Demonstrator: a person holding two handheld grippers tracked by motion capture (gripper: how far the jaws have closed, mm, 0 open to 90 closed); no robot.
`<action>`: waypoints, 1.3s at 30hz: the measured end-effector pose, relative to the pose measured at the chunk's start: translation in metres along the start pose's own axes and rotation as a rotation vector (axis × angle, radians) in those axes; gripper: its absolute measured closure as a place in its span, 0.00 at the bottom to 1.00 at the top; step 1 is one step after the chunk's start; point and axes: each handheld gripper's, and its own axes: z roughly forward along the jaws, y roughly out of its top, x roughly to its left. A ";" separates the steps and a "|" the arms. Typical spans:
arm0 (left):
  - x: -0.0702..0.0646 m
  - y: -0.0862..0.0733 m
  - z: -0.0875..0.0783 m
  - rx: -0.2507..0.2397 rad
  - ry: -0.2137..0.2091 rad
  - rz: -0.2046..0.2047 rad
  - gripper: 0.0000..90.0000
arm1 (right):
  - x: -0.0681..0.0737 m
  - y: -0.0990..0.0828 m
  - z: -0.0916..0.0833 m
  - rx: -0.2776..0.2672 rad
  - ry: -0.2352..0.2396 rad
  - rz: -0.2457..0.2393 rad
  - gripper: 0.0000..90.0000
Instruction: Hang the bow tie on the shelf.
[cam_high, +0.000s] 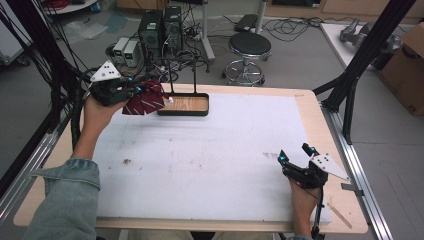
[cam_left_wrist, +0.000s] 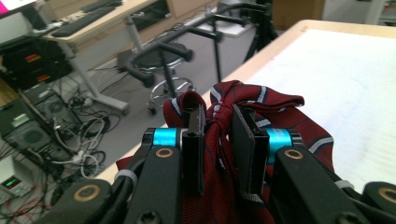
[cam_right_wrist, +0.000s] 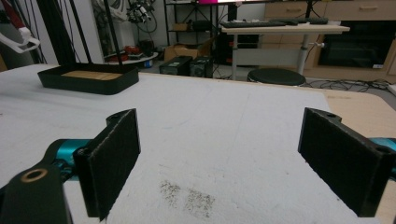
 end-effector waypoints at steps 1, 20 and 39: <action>0.003 0.001 0.001 -0.004 0.004 -0.003 0.83 | 0.000 0.000 0.000 0.000 0.000 0.000 0.13; 0.033 0.015 0.020 -0.022 0.079 -0.037 0.83 | -0.001 0.000 0.000 -0.001 0.000 0.002 0.13; 0.058 -0.005 0.039 0.077 0.161 -0.125 0.83 | -0.001 0.000 0.001 0.000 0.003 0.004 0.13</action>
